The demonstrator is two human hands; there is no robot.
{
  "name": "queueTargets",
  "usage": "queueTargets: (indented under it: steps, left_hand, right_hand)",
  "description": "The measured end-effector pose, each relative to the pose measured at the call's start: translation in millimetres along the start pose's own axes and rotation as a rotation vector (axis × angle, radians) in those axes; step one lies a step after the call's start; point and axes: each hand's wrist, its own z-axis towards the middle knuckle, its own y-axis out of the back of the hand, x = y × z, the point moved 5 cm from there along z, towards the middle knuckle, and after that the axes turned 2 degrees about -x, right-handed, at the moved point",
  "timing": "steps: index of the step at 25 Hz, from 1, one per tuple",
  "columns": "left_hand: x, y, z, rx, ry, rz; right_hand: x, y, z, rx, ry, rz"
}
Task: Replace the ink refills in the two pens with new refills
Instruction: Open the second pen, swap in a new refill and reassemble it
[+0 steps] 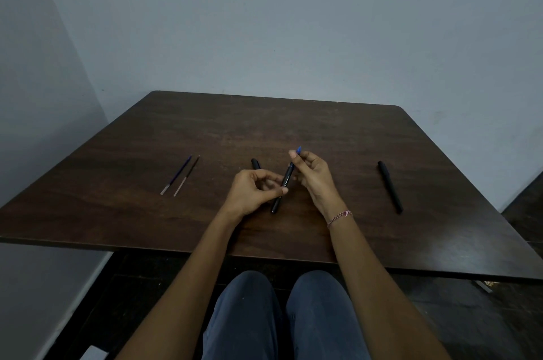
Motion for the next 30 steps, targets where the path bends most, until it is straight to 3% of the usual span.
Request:
queueTargets:
  steps: [4, 8, 15, 30]
  left_hand:
    - [3.1, -0.1, 1.4, -0.007, 0.019, -0.019]
    - [4.1, -0.4, 2.1, -0.006, 0.027, -0.024]
    - [1.7, 0.0, 1.2, -0.005, 0.021, -0.027]
    - [2.9, -0.8, -0.1, 0.012, 0.025, -0.025]
  right_hand:
    - [2.8, 0.9, 0.0, 0.057, -0.085, 0.331]
    - [7.6, 2.3, -0.9, 0.091, -0.099, 0.467]
    - [9.6, -4.2, -3.0, 0.182, -0.113, 0.468]
    - [0.1, 0.2, -1.9, 0.142, -0.161, 0.353]
